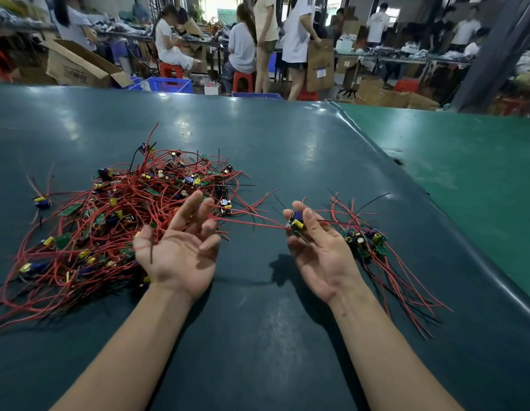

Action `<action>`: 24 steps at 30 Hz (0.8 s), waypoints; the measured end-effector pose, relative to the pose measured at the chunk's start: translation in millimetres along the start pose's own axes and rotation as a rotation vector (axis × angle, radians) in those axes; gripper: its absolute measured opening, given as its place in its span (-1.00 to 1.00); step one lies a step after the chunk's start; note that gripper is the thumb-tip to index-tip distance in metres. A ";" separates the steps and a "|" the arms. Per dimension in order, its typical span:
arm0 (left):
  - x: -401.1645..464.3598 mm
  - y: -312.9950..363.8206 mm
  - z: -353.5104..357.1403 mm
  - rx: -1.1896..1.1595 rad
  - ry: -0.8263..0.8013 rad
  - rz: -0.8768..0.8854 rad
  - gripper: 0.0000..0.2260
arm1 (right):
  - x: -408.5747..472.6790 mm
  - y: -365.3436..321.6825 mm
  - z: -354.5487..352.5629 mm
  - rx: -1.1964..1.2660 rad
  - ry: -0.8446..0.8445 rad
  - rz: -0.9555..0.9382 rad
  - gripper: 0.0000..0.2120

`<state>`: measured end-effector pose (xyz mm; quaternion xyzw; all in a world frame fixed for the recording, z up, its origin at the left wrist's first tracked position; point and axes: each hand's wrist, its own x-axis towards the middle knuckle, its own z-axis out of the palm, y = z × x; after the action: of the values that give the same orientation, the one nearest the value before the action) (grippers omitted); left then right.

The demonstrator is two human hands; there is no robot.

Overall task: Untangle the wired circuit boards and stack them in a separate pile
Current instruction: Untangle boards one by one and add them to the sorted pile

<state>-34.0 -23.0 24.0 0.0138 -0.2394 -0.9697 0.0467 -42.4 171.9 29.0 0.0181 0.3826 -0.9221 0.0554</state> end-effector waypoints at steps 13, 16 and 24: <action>-0.9 -8.2 1.5 0.177 -0.145 -0.136 -0.37 | -0.1 -7.0 3.0 0.236 0.028 -0.002 -0.82; -3.1 -28.5 11.0 0.506 -0.098 -0.024 -0.60 | -0.1 -4.4 3.4 0.200 0.033 -0.027 -0.83; -0.9 -4.8 7.7 -0.047 0.008 -0.400 -0.74 | 1.3 -0.8 4.1 0.131 0.023 -0.036 -0.80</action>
<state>-33.9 -15.1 28.5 0.0638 -0.2089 -0.9650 -0.1455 -43.7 169.5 32.3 0.0255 0.3221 -0.9458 0.0331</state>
